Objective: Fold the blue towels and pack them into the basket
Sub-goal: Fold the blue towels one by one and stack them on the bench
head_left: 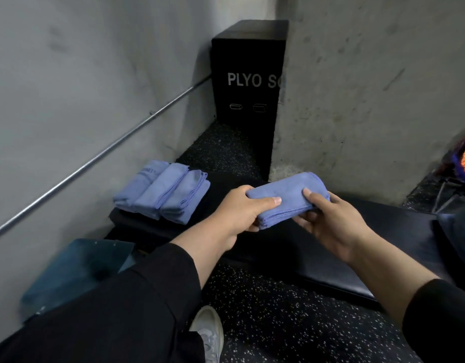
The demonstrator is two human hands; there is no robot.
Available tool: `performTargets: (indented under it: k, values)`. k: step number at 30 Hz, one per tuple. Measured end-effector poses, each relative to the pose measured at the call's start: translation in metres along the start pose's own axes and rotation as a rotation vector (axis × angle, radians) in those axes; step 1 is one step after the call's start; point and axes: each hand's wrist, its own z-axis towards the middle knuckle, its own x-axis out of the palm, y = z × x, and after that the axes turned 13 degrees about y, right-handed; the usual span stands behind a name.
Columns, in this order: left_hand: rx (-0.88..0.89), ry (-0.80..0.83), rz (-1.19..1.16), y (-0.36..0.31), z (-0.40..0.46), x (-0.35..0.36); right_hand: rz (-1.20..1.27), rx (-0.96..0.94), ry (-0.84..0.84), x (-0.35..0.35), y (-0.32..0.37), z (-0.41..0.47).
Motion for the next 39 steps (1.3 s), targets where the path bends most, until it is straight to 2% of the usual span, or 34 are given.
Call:
performTargets:
  k: [3,9,13,19,24,31,35,37,39]
  values:
    - [-0.053,-0.038,0.027,0.001,-0.008,-0.023,0.003,0.035,-0.012,0.016,-0.007,0.015]
    - [-0.201,0.004,0.115,0.012,-0.025,-0.07,-0.102,0.156,-0.029,0.053,-0.029,0.062]
    - [-0.218,-0.082,0.157,0.017,-0.028,-0.098,-0.126,0.176,-0.017,0.078,-0.045,0.092]
    - [-0.186,-0.294,0.102,0.011,-0.027,-0.147,-0.187,0.137,0.123,0.125,-0.044,0.133]
    - [-0.204,-0.405,0.028,0.024,-0.021,-0.174,-0.438,0.09,0.077,0.162,-0.043,0.172]
    - [-0.284,-0.503,0.16,0.043,-0.013,-0.191,-0.933,0.087,0.041,0.171,-0.059,0.205]
    - [-0.37,-0.488,0.527,0.052,-0.009,-0.193,-1.332,0.061,0.012,0.164,-0.072,0.21]
    - [-0.3,-0.521,0.632,0.051,-0.009,-0.192,-1.471,-0.014,-0.032,0.161,-0.077,0.209]
    - [-0.186,-0.525,0.744,0.051,-0.007,-0.191,-1.569,-0.187,-0.004,0.161,-0.079,0.204]
